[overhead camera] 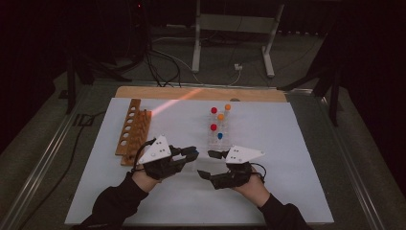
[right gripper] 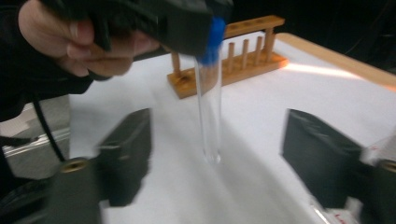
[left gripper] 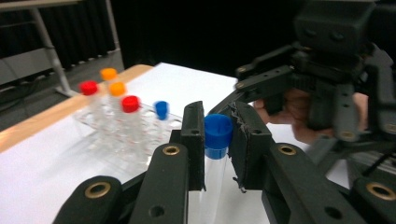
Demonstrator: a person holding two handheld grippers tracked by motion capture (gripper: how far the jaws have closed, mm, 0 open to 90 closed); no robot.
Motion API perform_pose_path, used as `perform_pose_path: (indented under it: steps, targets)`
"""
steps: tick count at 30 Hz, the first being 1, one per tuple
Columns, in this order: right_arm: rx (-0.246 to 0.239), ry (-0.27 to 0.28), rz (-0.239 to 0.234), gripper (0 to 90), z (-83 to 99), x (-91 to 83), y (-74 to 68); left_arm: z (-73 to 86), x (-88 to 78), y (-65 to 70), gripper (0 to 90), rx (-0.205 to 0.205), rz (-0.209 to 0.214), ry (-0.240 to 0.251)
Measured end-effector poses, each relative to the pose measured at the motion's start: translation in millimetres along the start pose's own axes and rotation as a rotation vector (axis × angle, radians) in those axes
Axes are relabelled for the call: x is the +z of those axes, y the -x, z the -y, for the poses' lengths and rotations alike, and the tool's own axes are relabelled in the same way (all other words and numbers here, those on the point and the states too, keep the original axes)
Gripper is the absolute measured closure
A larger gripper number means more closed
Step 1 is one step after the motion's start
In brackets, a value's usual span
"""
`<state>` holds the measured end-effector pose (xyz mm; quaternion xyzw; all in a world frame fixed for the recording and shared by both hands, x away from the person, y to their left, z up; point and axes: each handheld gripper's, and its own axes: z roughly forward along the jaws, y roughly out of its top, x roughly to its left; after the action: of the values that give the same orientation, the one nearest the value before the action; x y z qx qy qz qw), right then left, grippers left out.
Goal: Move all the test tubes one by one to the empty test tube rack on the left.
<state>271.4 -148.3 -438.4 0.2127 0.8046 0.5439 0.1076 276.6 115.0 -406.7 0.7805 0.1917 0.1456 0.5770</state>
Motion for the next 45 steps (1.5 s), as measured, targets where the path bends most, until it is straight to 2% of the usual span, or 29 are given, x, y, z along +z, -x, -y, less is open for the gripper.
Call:
perform_pose_path:
  steps: [1, 4, 7, 9, 10, 11, 13, 16, 17, 18, 20, 22, 23, 24, 25, 27, 30, 33, 38, 43, 45]
  targets:
    - [0.0, 0.0, 0.0, 18.0, 0.0, 0.0, 0.0, 0.0, 0.0, 0.0, 77.6, 0.0, 0.0, 0.0]
    - [0.015, 0.033, -0.023, 8.4, -0.3, -4.6, 3.8, -4.9, -9.4, -10.6, 77.6, -0.004, -0.038, 0.003]
    - [0.019, 0.045, -0.04, 2.1, -1.3, -7.1, 5.1, -11.0, -19.4, -25.4, 77.5, -0.017, -0.081, 0.008]
    - [0.013, 0.062, -0.037, 2.0, -1.5, -8.9, 5.4, -12.7, -21.8, -29.4, 77.5, -0.023, -0.091, 0.012]
    - [0.013, 0.073, -0.047, 2.1, -1.5, -10.1, 6.3, -16.6, -26.6, -37.6, 77.5, -0.024, -0.11, 0.017]
    - [0.009, 0.072, -0.051, 2.1, -2.0, -11.0, 6.6, -16.6, -26.6, -37.6, 77.5, -0.024, -0.11, 0.017]
    - [-0.015, 0.062, -0.04, 2.0, -2.1, -12.1, 6.4, -20.3, -31.5, -47.2, 77.5, -0.027, -0.129, 0.023]
    - [-0.023, 0.059, -0.032, 2.0, -1.0, -12.1, 7.1, -24.4, -38.3, -62.9, 77.5, -0.032, -0.174, 0.023]
    - [-0.024, 0.064, -0.029, 2.0, -0.3, -12.0, 7.1, -24.4, -38.3, -62.9, 77.5, -0.032, -0.174, 0.023]
    - [-0.025, 0.062, -0.033, 0.5, 0.1, -11.8, 7.3, -26.2, -41.9, -72.0, 77.5, -0.036, -0.202, 0.022]
    - [-0.032, 0.072, -0.038, 0.1, 0.8, -12.2, 7.5, -26.7, -43.1, -75.1, 77.5, -0.039, -0.208, 0.021]
    - [-0.033, 0.072, -0.046, 0.0, 0.7, -12.4, 7.4, -27.6, -48.1, -88.0, 77.5, -0.041, -0.237, 0.02]
    - [-0.033, 0.072, -0.046, 0.0, 0.7, -12.4, 7.4, -27.6, -48.1, -88.0, 77.5, -0.041, -0.237, 0.02]
    - [-0.036, 0.08, -0.044, 0.0, 0.7, -13.1, 6.5, -27.9, -51.5, -96.6, 77.5, -0.043, -0.263, 0.023]
    - [-0.034, 0.084, -0.045, 0.0, 0.7, -13.3, 6.6, -27.9, -51.5, -96.6, 77.5, -0.043, -0.263, 0.023]
    - [-0.034, 0.09, -0.053, 0.0, 0.5, -14.1, 6.5, -29.5, -58.1, -111.0, 77.5, -0.054, -0.301, 0.032]
    - [-0.04, 0.094, -0.047, 0.0, -0.2, -15.3, 6.8, -30.6, -61.1, -118.8, 77.5, -0.063, -0.319, 0.034]
    - [-0.042, 0.092, -0.038, 0.0, -0.9, -16.7, 7.3, -32.3, -66.2, -136.5, 77.5, -0.075, -0.366, 0.034]
    - [-0.049, 0.094, -0.03, 0.0, -1.1, -18.3, 8.0, -30.1, -69.2, -154.7, 77.4, -0.093, -0.404, 0.029]
    - [-0.049, 0.098, -0.031, 0.0, -0.8, -19.4, 8.9, -25.7, -71.6, -172.3, 77.5, -0.09, -0.456, 0.023]
    - [-0.048, 0.095, -0.03, 0.0, -0.6, -19.2, 9.0, -24.2, -73.4, -180.2, 77.4, -0.105, -0.473, 0.028]
